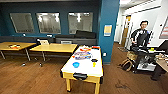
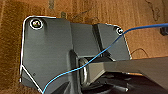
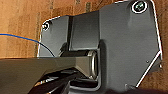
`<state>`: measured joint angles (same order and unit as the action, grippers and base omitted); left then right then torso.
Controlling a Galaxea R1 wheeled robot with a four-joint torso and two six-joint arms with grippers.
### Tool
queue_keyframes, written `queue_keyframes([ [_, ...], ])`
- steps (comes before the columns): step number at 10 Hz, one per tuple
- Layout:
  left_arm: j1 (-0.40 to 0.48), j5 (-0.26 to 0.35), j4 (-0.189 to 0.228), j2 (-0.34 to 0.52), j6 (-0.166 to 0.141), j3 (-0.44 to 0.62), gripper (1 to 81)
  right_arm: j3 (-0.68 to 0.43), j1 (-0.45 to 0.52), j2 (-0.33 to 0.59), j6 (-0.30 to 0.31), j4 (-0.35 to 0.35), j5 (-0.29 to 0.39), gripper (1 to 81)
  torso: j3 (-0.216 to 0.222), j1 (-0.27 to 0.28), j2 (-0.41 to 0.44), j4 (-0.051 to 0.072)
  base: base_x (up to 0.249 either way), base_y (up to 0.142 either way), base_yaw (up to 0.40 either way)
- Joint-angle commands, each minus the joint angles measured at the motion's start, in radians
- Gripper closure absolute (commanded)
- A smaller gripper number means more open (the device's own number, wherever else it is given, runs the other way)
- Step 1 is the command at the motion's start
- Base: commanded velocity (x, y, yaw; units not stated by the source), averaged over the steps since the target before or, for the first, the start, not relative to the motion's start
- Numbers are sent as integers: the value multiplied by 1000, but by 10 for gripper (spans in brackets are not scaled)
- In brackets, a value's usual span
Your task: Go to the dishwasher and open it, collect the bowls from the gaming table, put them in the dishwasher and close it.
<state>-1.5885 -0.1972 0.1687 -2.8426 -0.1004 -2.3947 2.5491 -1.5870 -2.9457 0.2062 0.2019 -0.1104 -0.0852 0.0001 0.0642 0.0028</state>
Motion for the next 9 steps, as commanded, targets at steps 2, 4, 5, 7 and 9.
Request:
queue_keyframes([
  [2, 38, 47, 1, 11, 7, 11, 10, -6, 40, 3, -2, -2, 46, 10, 0, 0, 0, 0, 112, 0, 0],
  [4, 38, 47, 1, 11, 7, 11, 10, -7, 40, 3, -4, -1, 46, 10, 0, 0, 0, 0, 112, 78, 0],
  [5, 38, 48, 0, 11, 7, 11, 10, -7, 40, 3, -4, -1, 46, 10, 0, 0, 0, 0, 112, 104, 0],
  [7, 38, 48, 2, 9, 7, 11, 10, -6, 40, 3, -4, -1, 46, 10, 0, 1, 0, 0, 112, 102, 0],
  [9, 38, 50, 2, 9, 7, 11, 10, -6, 38, 3, -4, -2, 46, 10, 0, 0, 0, 0, 112, 90, 0],
])
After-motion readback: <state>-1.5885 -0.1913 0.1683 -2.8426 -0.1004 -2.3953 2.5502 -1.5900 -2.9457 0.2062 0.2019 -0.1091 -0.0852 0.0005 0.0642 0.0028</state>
